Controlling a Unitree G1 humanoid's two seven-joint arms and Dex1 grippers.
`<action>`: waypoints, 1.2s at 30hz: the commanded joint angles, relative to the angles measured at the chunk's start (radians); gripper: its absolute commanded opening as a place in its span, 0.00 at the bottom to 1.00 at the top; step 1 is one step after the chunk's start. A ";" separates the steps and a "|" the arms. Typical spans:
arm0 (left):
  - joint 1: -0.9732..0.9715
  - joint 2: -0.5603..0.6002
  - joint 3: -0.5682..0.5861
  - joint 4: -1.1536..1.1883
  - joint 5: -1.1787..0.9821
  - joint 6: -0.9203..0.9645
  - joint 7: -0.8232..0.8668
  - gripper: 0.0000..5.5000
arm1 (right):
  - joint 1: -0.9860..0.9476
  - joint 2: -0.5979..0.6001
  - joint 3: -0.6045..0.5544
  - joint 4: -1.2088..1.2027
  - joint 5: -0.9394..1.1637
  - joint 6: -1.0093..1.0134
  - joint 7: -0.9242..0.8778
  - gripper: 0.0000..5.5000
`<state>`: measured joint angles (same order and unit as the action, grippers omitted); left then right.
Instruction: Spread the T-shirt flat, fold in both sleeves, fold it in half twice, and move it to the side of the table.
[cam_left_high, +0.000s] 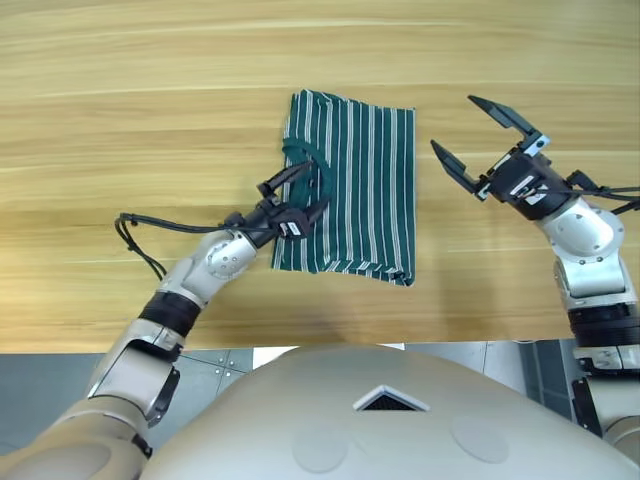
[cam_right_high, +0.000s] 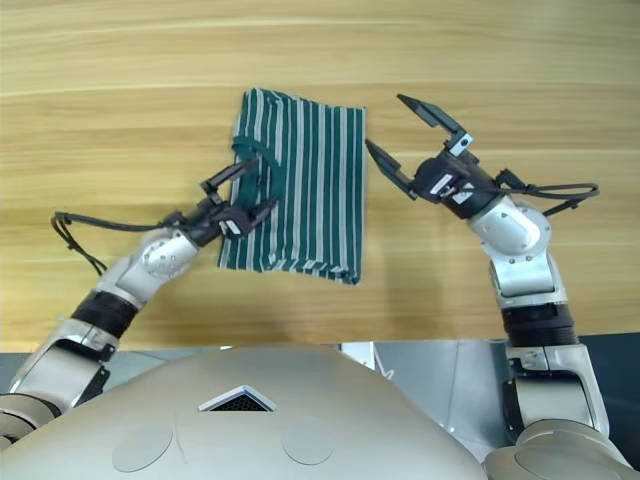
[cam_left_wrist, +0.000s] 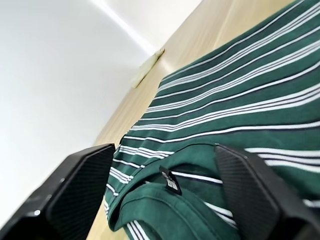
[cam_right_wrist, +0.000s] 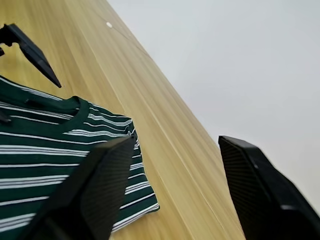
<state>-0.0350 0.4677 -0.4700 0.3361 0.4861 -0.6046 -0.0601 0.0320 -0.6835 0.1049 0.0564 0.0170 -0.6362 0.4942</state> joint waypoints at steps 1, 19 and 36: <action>0.049 0.009 0.057 -0.062 0.018 0.081 0.009 0.67 | 0.022 0.001 -0.017 0.010 -0.005 -0.018 0.020 0.56; 0.512 0.541 0.358 -0.411 -0.093 -0.022 -0.529 0.67 | 0.519 -0.207 -0.077 -0.185 -0.396 -0.098 0.060 0.56; 0.131 0.369 0.001 -0.124 -0.069 -0.189 -0.622 0.67 | 0.364 -0.178 0.101 -0.124 -0.443 -0.084 0.076 0.56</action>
<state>0.0302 0.8022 -0.4025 0.1678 0.3447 -0.8238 -0.6015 0.3817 -0.8416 0.1840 -0.0841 -0.3863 -0.7382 0.5433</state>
